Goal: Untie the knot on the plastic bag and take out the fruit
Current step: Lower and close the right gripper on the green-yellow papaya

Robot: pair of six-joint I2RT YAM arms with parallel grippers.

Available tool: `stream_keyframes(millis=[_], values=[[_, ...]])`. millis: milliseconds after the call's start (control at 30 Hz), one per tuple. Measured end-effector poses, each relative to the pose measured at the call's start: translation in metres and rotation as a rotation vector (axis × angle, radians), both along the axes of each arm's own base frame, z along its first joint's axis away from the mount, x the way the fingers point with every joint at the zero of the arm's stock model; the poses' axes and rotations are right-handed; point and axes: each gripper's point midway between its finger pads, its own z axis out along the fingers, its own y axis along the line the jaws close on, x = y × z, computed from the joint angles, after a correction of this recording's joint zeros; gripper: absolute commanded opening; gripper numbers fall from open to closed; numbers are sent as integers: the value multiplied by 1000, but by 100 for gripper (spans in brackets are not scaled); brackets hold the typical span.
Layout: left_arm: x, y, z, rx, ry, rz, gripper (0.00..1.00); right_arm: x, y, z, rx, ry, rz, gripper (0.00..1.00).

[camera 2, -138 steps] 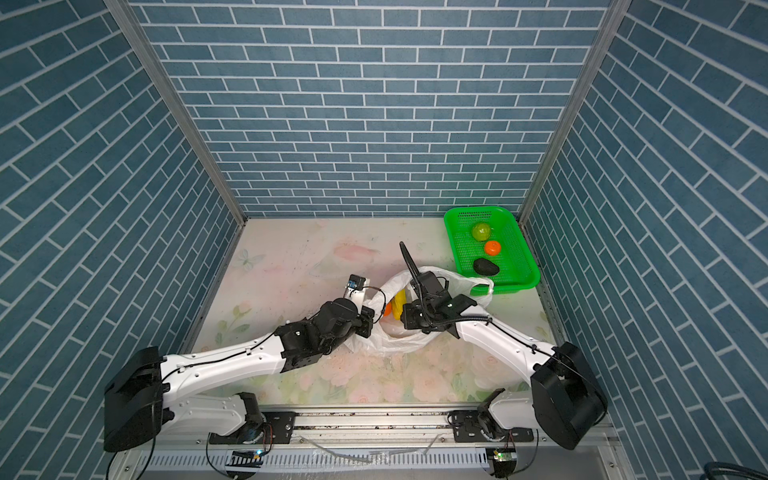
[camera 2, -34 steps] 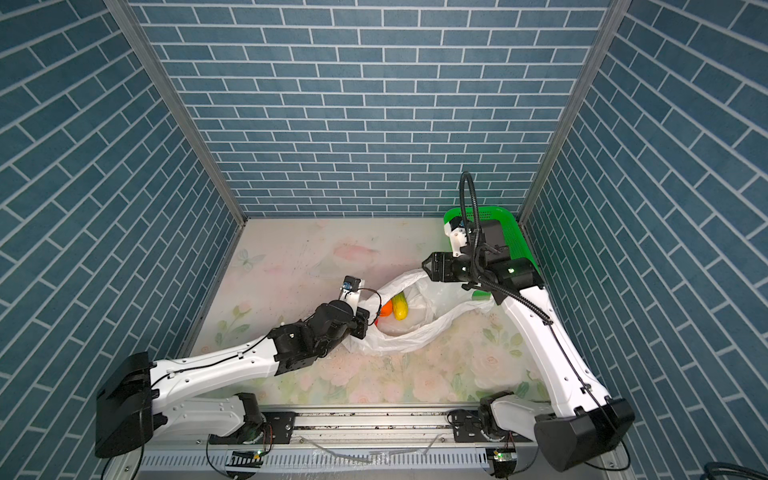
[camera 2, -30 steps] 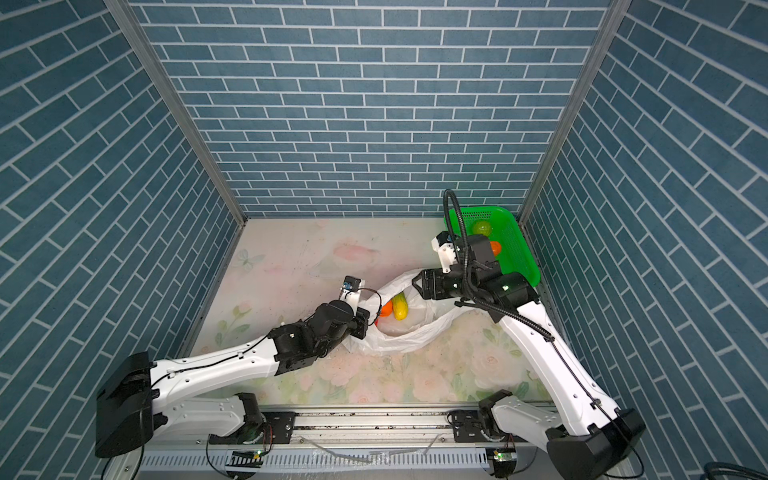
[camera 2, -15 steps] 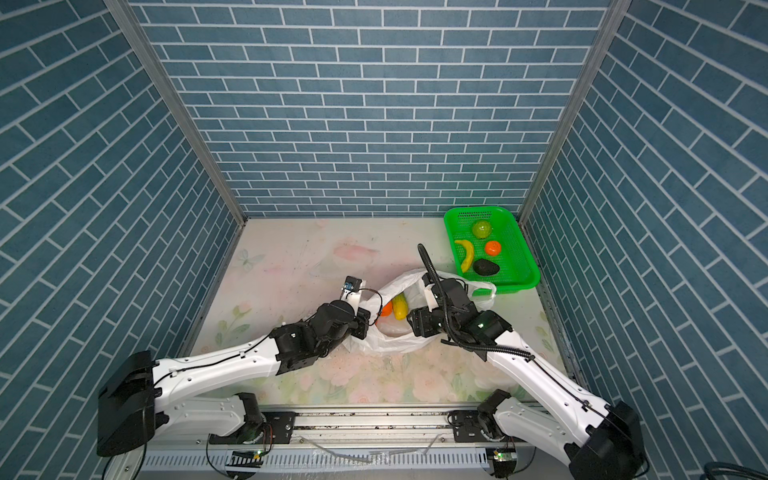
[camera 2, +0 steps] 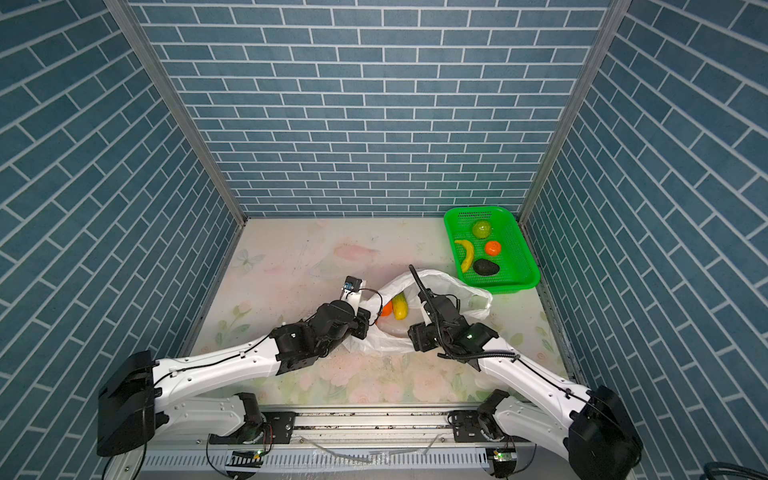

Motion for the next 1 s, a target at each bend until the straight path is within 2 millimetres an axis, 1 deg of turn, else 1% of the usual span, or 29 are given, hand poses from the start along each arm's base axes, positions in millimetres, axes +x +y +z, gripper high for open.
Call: stream_keyframes(millis=[167,267,333,467,567,633,767,833,900,1000], values=[[0,0,-1,2,1,0,0,-1,1,-13,-33,41,-1,72],[0,-1,0,0,1,-1,0,3,5,-16,-63,75,0,72],[0,-1,0,-1,0,-1,0,11,13,-12,-73,88,1,72],[0,-1,0,0,1,-1,0,28,32,2,-62,95,7,74],[0,-1,0,0,1,-2,0,36,42,8,-49,106,0,74],[0,-1,0,0,1,-1,0,41,48,5,-48,122,-7,74],[0,-1,0,0,1,-2,0,47,53,-14,-29,182,-57,74],[0,-1,0,0,1,-1,0,53,55,-20,0,193,-89,74],[0,-1,0,0,1,-2,0,58,55,-22,27,187,-122,75],[0,-1,0,0,1,-2,0,69,55,-18,49,151,-164,76]])
